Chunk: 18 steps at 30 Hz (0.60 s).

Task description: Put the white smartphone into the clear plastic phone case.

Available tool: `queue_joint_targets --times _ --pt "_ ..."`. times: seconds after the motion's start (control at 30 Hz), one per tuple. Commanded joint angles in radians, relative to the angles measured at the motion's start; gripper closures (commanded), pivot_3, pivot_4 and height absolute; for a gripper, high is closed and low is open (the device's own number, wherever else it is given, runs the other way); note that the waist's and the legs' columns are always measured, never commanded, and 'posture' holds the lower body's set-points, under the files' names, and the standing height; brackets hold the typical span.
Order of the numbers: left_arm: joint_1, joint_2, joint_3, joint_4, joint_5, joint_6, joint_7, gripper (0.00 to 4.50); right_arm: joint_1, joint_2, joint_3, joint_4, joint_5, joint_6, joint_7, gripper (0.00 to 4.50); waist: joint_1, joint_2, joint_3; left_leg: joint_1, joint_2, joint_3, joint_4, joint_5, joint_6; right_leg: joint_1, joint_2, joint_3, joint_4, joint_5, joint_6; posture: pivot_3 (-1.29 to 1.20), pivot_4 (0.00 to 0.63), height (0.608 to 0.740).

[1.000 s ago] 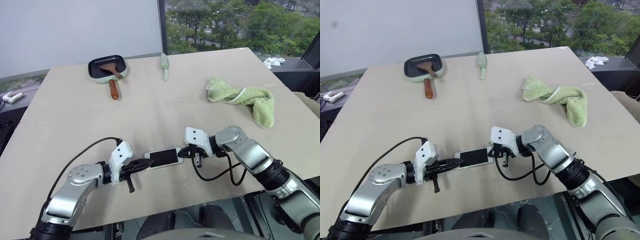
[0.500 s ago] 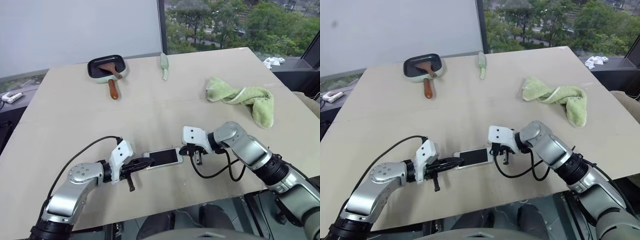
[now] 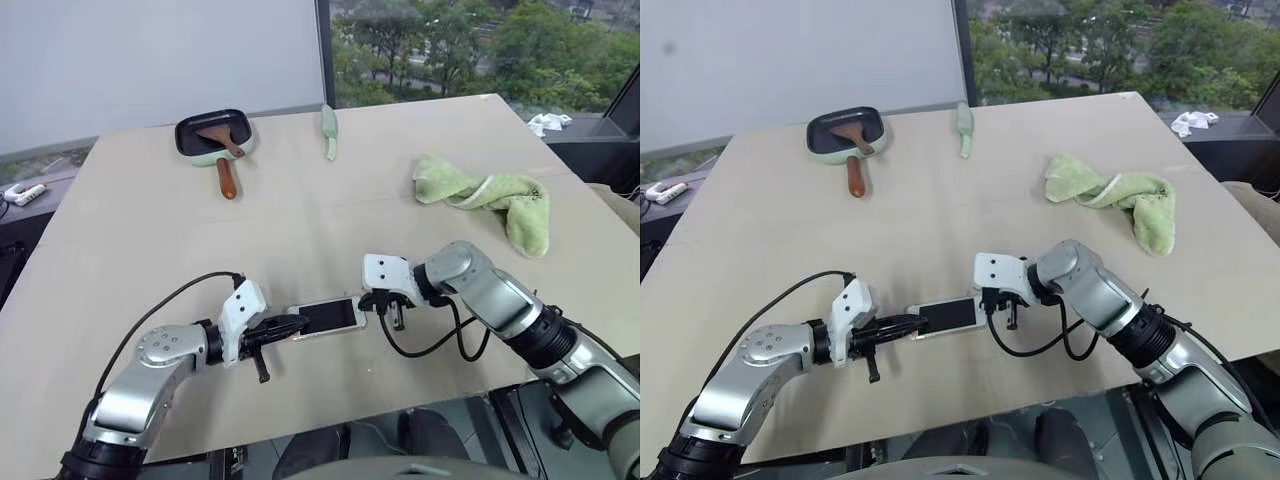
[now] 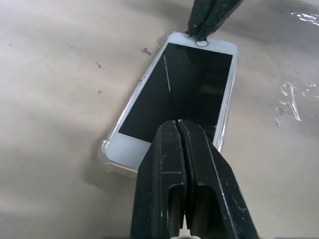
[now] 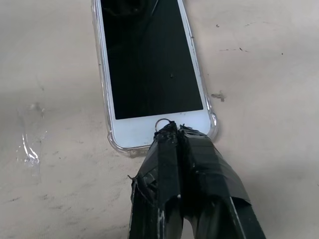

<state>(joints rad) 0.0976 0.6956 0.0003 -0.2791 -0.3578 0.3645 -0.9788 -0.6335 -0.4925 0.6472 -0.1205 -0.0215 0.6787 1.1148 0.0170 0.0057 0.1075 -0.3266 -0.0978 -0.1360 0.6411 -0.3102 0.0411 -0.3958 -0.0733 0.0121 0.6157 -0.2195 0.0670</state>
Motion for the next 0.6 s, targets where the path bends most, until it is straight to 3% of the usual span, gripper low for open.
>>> queue_joint_targets --times 0.03,0.6 --pt "-0.009 0.004 0.014 0.003 -0.011 -0.012 -0.005 4.50 0.123 -0.070 0.182 0.120 -0.064 0.095 0.053 4.39 0.000 0.000 0.000 0.000 0.000 0.000 -0.001 0.000 0.000 0.000 0.000 0.000 -0.001 0.000 0.000 0.00 0.150 0.740" --pt "-0.013 -0.005 -0.001 0.009 -0.002 -0.022 0.000 4.50 0.152 -0.064 0.125 0.117 -0.040 -0.127 0.094 4.39 -0.003 -0.001 0.000 0.000 0.000 -0.001 -0.008 -0.001 -0.003 0.000 -0.001 -0.001 -0.009 -0.001 -0.002 0.00 0.150 0.740"
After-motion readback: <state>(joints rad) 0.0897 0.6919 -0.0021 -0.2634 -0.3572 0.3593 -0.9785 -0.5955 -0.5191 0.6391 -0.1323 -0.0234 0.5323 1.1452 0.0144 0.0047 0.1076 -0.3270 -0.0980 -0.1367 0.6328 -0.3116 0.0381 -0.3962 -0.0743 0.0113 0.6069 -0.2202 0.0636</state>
